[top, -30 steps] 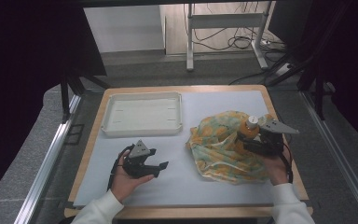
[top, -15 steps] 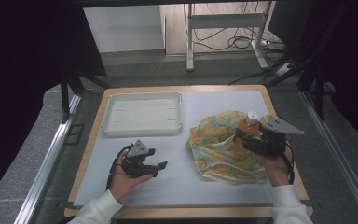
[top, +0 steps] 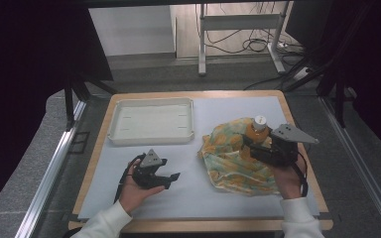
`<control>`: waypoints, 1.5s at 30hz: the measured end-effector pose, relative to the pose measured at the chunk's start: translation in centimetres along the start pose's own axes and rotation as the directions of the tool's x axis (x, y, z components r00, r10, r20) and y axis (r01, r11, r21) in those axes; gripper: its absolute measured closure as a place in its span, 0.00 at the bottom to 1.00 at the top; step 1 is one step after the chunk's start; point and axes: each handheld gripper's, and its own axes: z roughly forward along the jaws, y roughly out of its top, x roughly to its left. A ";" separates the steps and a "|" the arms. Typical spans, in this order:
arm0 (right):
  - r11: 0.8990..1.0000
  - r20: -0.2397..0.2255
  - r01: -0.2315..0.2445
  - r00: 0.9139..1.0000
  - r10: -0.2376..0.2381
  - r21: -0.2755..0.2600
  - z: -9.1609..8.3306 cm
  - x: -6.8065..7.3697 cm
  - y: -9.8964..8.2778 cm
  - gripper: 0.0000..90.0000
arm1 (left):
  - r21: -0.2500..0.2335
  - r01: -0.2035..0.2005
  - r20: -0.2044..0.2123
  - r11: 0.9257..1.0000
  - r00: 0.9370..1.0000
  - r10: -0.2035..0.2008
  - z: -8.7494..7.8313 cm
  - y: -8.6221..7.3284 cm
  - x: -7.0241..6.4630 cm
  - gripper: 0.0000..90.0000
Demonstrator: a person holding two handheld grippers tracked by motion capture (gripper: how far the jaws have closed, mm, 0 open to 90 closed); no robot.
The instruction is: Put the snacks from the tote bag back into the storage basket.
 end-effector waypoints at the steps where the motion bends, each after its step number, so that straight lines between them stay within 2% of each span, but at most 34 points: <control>1: 1.000 -0.004 0.001 1.000 -0.001 -0.003 0.1 0.1 0.2 0.34 | 0.000 -0.001 0.000 1.000 1.000 0.001 0.0 0.0 -0.1 0.31; 7: 0.999 -0.025 -0.016 1.000 0.015 -0.032 0.9 0.5 1.5 0.34 | -0.013 -0.007 -0.007 1.000 1.000 0.007 -0.3 0.1 -0.2 0.31; 16: 0.999 -0.034 -0.022 0.999 0.021 -0.034 2.9 1.1 3.4 0.34 | -0.012 -0.015 -0.001 1.000 1.000 0.015 -0.2 0.2 -0.2 0.31; 25: 0.999 -0.070 -0.008 0.998 0.006 -0.035 5.1 2.9 5.2 0.34 | -0.009 -0.022 -0.008 1.000 1.000 0.022 -0.2 0.2 -0.2 0.31; 31: 1.000 -0.098 -0.009 0.995 0.006 -0.027 6.5 3.6 5.8 0.34 | -0.014 -0.023 -0.010 1.000 1.000 0.023 -0.3 0.2 0.0 0.31; 45: 1.000 -0.130 -0.011 0.992 0.008 -0.021 9.5 5.0 6.3 0.34 | -0.011 -0.022 -0.016 1.000 1.000 0.022 -0.4 0.2 0.2 0.31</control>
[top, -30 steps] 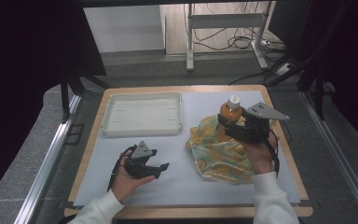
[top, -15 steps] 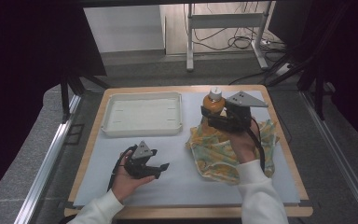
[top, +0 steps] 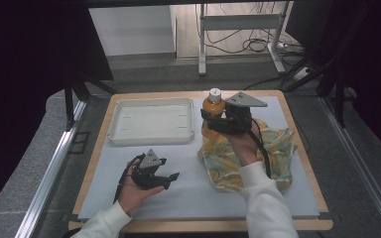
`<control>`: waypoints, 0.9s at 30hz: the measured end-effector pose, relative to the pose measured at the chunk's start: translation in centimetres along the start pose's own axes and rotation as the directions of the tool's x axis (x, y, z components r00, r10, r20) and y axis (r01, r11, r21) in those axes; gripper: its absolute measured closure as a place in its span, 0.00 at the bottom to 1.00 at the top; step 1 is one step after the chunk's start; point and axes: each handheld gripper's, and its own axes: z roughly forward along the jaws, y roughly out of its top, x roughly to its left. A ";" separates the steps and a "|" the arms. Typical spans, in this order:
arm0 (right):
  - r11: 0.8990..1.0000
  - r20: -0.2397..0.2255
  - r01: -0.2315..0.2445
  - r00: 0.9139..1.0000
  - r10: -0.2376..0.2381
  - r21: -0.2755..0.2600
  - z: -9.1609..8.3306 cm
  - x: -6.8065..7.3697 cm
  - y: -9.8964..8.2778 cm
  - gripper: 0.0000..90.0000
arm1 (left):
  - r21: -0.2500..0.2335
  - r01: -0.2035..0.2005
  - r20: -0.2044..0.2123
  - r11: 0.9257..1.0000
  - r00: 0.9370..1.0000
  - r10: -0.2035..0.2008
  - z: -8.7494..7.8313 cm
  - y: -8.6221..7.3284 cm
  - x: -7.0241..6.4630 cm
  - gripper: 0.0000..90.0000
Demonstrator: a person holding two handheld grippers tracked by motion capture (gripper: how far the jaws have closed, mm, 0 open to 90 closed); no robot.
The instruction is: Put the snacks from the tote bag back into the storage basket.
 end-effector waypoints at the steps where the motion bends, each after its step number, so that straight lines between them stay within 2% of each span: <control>1: 1.000 -0.003 -0.001 1.000 0.001 0.000 0.2 0.1 0.0 0.34 | 0.000 0.000 -0.001 1.000 1.000 0.000 0.0 0.0 0.0 0.31; 16: 1.000 -0.019 -0.004 1.000 0.005 0.017 2.9 0.8 0.1 0.34 | 0.006 -0.011 -0.003 1.000 1.000 0.011 -0.1 -0.1 0.1 0.31; 17: 1.000 -0.020 -0.002 1.000 0.002 0.018 3.0 0.8 0.1 0.34 | 0.000 -0.002 -0.002 1.000 1.000 0.002 0.0 -0.1 0.0 0.31; 27: 1.000 -0.029 -0.011 0.999 0.012 0.026 4.6 0.7 0.7 0.34 | 0.008 -0.008 -0.005 1.000 1.000 0.008 -0.1 -0.1 0.1 0.31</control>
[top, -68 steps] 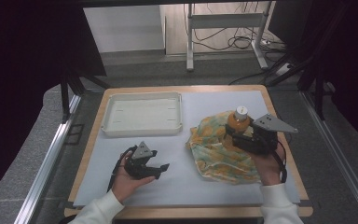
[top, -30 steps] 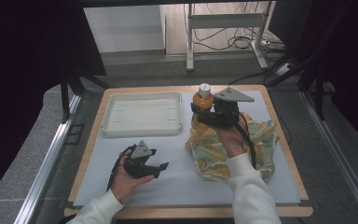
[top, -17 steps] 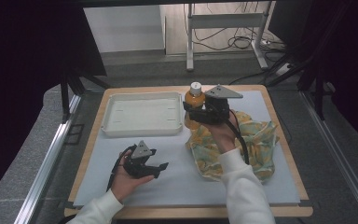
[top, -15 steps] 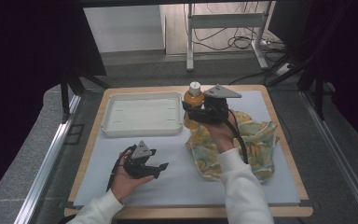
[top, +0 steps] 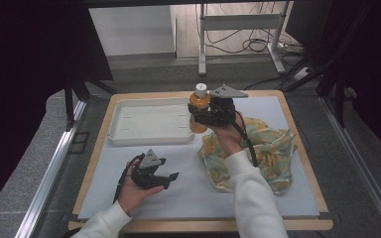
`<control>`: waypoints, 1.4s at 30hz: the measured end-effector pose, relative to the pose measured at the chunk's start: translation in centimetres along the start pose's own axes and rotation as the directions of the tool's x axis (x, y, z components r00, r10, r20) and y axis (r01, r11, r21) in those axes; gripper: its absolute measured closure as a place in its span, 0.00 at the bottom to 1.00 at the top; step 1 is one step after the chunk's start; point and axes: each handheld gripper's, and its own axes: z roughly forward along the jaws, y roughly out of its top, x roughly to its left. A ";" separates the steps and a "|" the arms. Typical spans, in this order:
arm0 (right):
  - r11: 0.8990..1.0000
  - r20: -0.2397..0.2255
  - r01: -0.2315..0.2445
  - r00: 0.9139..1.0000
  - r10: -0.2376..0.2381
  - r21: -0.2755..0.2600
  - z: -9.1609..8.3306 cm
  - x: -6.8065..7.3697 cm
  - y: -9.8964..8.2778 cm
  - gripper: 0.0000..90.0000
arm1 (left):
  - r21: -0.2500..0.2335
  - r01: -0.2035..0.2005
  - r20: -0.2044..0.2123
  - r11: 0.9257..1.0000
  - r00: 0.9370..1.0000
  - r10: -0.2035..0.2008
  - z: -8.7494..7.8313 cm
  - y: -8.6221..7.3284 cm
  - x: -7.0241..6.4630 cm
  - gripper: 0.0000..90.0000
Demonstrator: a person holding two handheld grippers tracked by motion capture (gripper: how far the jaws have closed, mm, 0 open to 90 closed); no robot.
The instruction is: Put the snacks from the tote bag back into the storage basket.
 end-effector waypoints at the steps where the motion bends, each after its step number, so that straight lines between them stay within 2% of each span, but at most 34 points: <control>1: 1.000 0.000 -0.002 1.000 0.002 0.001 0.2 0.0 0.0 0.34 | 0.000 -0.001 0.000 1.000 1.000 0.001 0.0 0.0 0.0 0.31; 18: 0.997 0.010 -0.002 1.000 0.001 0.072 4.3 0.2 -0.6 0.34 | -0.004 0.002 0.003 1.000 1.000 -0.002 0.0 0.0 0.0 0.31; 42: 0.991 0.012 -0.002 1.000 0.001 0.130 9.1 1.2 -1.4 0.34 | -0.011 0.008 0.016 1.000 1.000 -0.008 -0.2 0.0 -0.1 0.31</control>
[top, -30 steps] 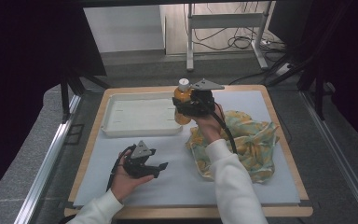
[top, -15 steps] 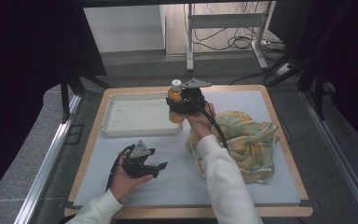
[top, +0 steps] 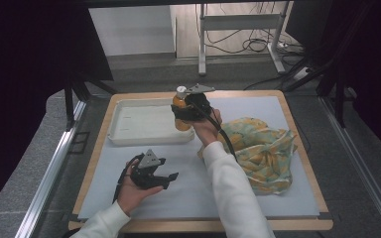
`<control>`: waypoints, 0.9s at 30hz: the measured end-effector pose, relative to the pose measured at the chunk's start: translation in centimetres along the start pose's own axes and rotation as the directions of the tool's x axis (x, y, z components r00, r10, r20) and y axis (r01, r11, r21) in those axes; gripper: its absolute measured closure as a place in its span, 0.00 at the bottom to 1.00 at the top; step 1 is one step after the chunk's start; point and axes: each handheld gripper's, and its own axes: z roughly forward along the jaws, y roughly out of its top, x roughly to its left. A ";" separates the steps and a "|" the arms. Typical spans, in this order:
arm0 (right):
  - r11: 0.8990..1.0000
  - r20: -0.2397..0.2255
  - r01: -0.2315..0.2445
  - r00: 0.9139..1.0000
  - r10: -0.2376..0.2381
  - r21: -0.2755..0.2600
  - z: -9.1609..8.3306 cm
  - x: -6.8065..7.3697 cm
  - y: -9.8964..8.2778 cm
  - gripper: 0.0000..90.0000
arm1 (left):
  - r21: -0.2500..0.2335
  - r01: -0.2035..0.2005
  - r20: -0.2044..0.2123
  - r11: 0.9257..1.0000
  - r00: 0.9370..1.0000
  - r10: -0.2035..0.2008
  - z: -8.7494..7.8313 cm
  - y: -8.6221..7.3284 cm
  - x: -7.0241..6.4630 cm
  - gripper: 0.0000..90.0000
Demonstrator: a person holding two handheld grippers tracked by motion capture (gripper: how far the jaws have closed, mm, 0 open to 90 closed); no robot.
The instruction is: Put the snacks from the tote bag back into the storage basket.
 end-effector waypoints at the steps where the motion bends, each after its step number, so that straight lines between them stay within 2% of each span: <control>1: 1.000 0.002 0.001 1.000 -0.001 0.001 0.1 0.1 0.0 0.34 | 0.001 -0.002 0.001 1.000 1.000 0.002 0.0 0.0 0.0 0.31; 9: 1.000 0.003 -0.004 1.000 0.004 0.018 1.3 0.3 -0.3 0.34 | 0.001 0.001 0.002 1.000 1.000 -0.001 0.0 0.0 0.0 0.31; 13: 1.000 0.003 0.000 1.000 0.000 0.028 1.7 0.3 -0.5 0.34 | 0.010 -0.013 0.004 1.000 1.000 0.013 0.0 0.0 -0.1 0.31; 27: 0.995 0.011 0.007 1.000 -0.008 0.099 3.4 0.5 -1.8 0.34 | 0.006 -0.003 0.001 1.000 1.000 0.003 0.0 -0.1 0.0 0.31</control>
